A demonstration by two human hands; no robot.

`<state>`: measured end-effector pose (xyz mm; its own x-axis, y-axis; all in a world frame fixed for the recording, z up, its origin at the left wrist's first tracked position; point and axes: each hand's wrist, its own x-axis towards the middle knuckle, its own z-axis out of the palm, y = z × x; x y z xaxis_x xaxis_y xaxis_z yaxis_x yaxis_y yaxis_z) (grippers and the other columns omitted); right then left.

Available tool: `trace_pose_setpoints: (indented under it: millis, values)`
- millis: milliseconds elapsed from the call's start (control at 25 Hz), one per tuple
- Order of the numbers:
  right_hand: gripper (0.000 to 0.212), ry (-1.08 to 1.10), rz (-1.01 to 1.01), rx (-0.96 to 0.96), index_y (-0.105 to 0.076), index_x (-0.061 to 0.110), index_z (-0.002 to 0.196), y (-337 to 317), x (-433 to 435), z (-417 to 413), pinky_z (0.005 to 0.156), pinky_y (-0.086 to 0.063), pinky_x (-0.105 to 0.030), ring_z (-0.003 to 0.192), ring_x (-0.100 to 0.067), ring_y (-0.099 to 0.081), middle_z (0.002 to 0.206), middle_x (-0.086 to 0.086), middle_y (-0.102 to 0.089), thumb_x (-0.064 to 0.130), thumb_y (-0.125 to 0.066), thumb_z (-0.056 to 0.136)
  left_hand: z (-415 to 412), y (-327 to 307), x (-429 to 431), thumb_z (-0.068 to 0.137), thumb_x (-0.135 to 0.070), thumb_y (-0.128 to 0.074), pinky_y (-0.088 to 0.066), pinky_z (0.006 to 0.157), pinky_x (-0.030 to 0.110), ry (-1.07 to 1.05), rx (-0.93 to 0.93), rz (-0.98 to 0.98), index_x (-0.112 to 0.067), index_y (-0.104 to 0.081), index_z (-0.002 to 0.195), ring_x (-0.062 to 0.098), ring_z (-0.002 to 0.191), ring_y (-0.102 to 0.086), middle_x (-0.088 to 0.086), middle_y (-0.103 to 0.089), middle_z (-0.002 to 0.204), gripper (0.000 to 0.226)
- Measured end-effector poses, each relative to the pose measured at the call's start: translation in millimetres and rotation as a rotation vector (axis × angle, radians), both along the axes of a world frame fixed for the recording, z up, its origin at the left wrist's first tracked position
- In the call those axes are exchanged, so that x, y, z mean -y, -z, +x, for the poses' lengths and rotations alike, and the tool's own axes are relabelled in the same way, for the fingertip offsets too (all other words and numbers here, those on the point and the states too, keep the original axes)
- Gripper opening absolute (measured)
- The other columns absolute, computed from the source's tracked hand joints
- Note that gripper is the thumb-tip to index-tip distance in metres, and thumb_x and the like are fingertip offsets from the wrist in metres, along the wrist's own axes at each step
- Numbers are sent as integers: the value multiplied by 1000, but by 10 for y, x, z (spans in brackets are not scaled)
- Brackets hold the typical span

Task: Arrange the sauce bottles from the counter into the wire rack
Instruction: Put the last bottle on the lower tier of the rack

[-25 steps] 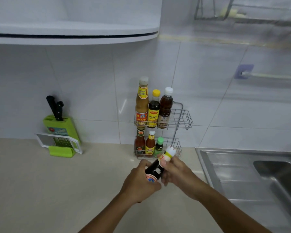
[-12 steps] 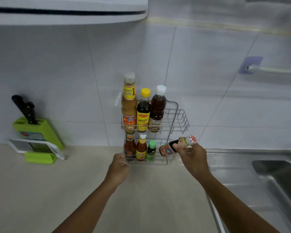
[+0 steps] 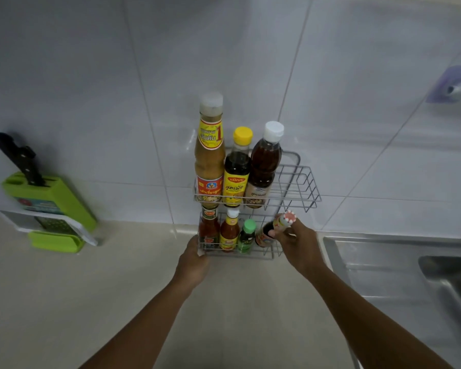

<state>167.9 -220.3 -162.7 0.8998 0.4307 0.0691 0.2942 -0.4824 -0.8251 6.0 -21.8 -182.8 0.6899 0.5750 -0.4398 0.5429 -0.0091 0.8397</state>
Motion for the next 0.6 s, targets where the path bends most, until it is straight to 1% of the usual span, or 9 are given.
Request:
trace_pose_setpoints:
  millis: [80, 200, 240, 320, 360, 400, 440, 520, 600]
  values:
    - [21, -27, -42, -8, -68, 13, 112, 34, -67, 73, 62, -49, -7, 79, 8, -69, 88, 6, -72, 14, -74, 91, -2, 42, -2, 91, -1, -43, -32, 92, 25, 2, -20, 12, -26, -26, 154, 25, 140, -41, 3, -38, 157, 70]
    - [24, -39, -78, -28, -66, 14, 114, 70, -147, 135, 64, -48, -11, 87, -13, -72, 94, -1, -75, 19, -73, 91, -5, 20, 3, 92, -1, -41, -34, 86, 23, 2, -30, 35, -28, -24, 156, 23, 130, -49, 2, -41, 155, 71]
    - [24, -48, -92, -41, -65, 14, 114, 90, -163, 147, 63, -48, -12, 88, -15, -72, 95, -1, -74, 20, -73, 92, 0, 19, 3, 92, -1, -41, -35, 84, 23, 4, -24, 36, -28, -24, 156, 20, 121, -51, 2, -43, 154, 72]
    - [25, -57, -116, -67, -65, 14, 114, 105, -180, 150, 63, -49, -17, 89, -18, -71, 97, -3, -74, 22, -73, 92, 3, 30, 3, 91, 0, -41, -38, 73, 19, 11, -15, 29, -29, -23, 156, 11, 105, -46, 2, -45, 152, 73]
    - [26, -57, -128, -73, -65, 14, 113, 110, -192, 153, 63, -50, -20, 89, -19, -71, 97, -5, -74, 24, -74, 91, 6, 47, -5, 91, 1, -41, -39, 65, 18, 12, -15, 27, -30, -22, 156, 9, 103, -44, 2, -46, 151, 74]
    - [26, -66, -143, -69, -65, 14, 112, 121, -203, 159, 63, -50, -22, 87, -18, -71, 97, -6, -75, 25, -74, 90, 3, 40, -10, 91, 2, -40, -38, 63, 17, 12, -19, 24, -30, -22, 156, 9, 103, -44, 3, -46, 151, 75]
    - [24, -77, -172, -63, -65, 15, 110, 122, -215, 162, 62, -49, -23, 84, -16, -70, 96, -6, -74, 26, -74, 90, -1, 46, -10, 90, 2, -40, -39, 66, 18, 17, -21, 28, -30, -22, 156, 11, 104, -46, 3, -46, 151, 75]
    - [21, -101, -206, -49, -64, 17, 108, 139, -231, 173, 60, -49, -24, 79, -11, -68, 95, -5, -74, 27, -72, 91, -10, 42, -10, 90, 2, -40, -38, 79, 23, 24, -30, 35, -31, -22, 156, 18, 115, -51, 3, -45, 152, 76]
    - [22, -119, -198, -37, -64, 17, 110, 144, -227, 155, 68, -56, -31, 84, -16, -70, 98, -5, -75, 28, -72, 92, -9, 35, -2, 90, 2, -40, -36, 83, 24, 26, -35, 42, -31, -21, 156, 20, 121, -51, 3, -45, 153, 76]
